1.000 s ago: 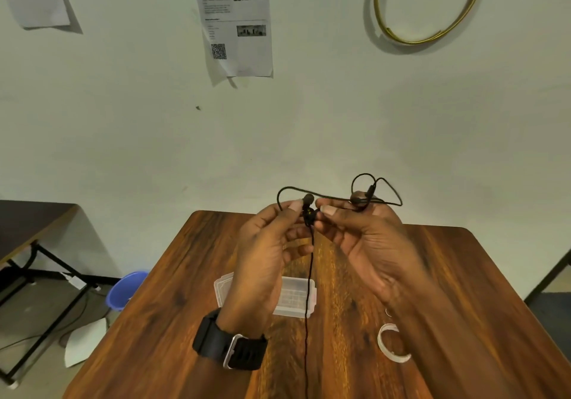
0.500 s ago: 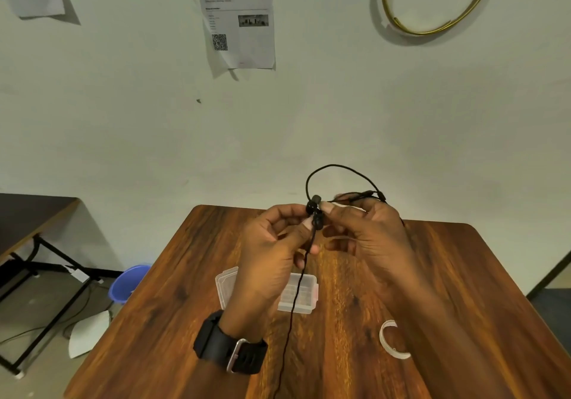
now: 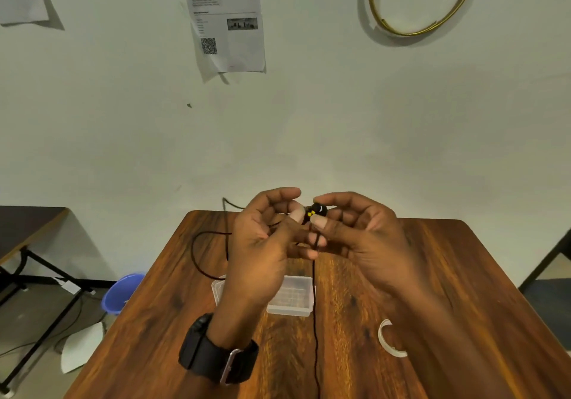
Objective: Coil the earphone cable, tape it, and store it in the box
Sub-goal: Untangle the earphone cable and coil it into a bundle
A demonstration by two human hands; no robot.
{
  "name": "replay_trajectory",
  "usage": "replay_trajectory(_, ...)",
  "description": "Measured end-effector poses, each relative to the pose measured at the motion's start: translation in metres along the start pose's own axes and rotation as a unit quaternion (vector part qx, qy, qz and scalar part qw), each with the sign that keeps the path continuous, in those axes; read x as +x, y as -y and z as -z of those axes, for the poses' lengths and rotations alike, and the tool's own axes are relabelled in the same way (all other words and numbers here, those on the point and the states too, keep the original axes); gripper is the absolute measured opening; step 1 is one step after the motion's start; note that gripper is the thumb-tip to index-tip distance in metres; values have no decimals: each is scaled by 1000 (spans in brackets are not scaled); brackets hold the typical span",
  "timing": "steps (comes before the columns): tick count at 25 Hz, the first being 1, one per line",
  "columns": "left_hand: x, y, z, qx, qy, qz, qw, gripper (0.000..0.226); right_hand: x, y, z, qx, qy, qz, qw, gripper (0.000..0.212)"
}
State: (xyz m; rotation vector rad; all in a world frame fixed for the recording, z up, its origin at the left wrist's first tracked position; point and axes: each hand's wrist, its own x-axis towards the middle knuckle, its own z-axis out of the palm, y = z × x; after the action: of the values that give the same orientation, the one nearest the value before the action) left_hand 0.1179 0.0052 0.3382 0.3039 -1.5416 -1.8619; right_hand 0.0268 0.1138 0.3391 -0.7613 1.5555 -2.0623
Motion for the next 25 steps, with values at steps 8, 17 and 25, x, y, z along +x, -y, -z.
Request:
replay_trajectory(8, -1, -8, 10, 319, -13, -181, 930, 21, 0, 3, -3, 59, -51, 27, 997, 12)
replay_trajectory(17, 13, -22, 10, 289, 53, -135, 946, 8, -6, 9, -3, -48, -49, 70, 995, 10)
replay_trajectory(25, 10, -20, 5, 132, 25, -68, 989, 16, -9, 14, 0, -146, -47, 100, 983, 13)
